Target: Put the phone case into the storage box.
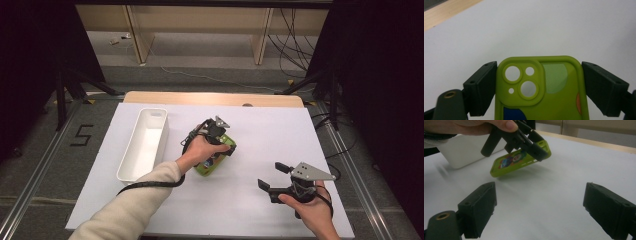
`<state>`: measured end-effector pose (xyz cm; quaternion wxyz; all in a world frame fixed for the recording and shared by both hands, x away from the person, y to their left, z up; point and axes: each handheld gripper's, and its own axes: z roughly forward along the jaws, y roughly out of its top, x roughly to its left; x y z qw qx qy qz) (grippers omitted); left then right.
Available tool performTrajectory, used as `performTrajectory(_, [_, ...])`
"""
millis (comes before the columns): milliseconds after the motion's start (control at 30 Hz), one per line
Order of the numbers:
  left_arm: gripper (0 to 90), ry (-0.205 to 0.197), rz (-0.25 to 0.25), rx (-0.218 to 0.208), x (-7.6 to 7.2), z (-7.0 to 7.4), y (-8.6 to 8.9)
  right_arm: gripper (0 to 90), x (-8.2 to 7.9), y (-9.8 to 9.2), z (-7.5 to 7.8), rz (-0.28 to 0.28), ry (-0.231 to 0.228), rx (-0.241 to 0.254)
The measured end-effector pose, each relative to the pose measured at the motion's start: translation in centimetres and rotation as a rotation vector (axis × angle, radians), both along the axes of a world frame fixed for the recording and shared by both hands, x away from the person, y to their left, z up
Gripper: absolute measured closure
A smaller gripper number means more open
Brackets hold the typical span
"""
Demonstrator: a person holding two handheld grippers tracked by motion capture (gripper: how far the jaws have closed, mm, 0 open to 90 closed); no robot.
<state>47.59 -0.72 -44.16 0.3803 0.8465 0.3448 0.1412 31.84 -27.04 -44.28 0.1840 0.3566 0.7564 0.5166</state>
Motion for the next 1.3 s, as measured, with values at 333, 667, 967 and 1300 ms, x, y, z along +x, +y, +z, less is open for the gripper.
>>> performTrajectory(333, [16.5,-0.060,0.022,-0.054,-0.6,1.7,1.0,12.8,0.0,0.0,0.0,-0.001,-0.001,0.000])
performTrajectory(667, [16.5,-0.102,0.030,-0.095,-1.1,3.4,1.9,12.8,0.0,0.0,0.0,0.000,0.000,0.000])
performTrajectory(967, [16.5,-0.134,0.048,-0.126,-1.3,4.7,3.1,12.8,0.0,0.1,0.0,0.000,-0.001,0.000])
performTrajectory(1300, [16.5,-0.161,0.073,-0.138,-1.3,5.4,4.3,12.8,0.0,0.1,-0.1,-0.001,-0.001,-0.002])
